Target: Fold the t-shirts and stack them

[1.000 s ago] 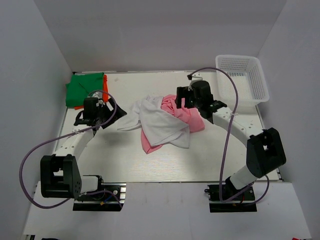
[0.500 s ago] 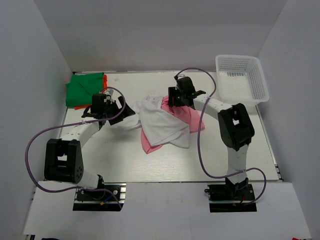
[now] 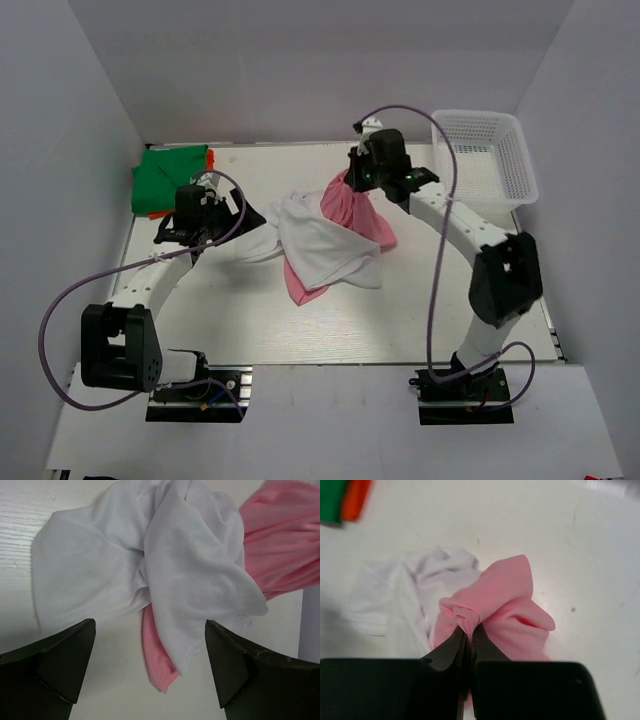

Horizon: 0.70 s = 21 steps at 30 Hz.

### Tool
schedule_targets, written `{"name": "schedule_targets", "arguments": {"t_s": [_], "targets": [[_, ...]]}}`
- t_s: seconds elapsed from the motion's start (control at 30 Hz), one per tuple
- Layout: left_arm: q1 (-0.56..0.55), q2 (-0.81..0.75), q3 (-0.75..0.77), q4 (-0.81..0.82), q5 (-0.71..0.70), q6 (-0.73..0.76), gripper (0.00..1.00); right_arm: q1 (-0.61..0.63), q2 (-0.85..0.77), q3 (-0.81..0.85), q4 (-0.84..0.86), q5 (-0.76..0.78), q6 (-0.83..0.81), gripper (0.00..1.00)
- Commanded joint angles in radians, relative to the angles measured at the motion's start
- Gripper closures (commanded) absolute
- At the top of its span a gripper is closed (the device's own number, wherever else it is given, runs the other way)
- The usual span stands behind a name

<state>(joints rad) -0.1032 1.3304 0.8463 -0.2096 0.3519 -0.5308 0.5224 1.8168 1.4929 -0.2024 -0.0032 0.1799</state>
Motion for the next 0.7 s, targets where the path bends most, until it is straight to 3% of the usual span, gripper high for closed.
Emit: {"name": "schedule_targets", "arguments": {"t_s": [0.0, 0.13, 0.37, 0.6, 0.67], "targets": [[-0.006, -0.072, -0.004, -0.011, -0.025, 0.023, 0.00, 0.002, -0.183, 0.072, 0.104, -0.067, -0.089, 1.00], [-0.006, -0.092, -0.004, -0.024, -0.048, 0.023, 0.00, 0.001, -0.250, 0.131, 0.112, -0.063, -0.135, 1.00], [-0.006, -0.102, -0.004, -0.045, -0.066, 0.043, 0.00, -0.013, -0.248, 0.326, 0.155, 0.154, -0.243, 1.00], [-0.006, -0.092, -0.004, -0.054, -0.088, 0.052, 0.00, -0.084, -0.090, 0.672, 0.169, 0.445, -0.355, 1.00], [-0.006, -0.083, 0.005, -0.063, -0.099, 0.061, 0.00, -0.137, -0.030, 0.699, 0.190, 0.507, -0.387, 1.00]]}}
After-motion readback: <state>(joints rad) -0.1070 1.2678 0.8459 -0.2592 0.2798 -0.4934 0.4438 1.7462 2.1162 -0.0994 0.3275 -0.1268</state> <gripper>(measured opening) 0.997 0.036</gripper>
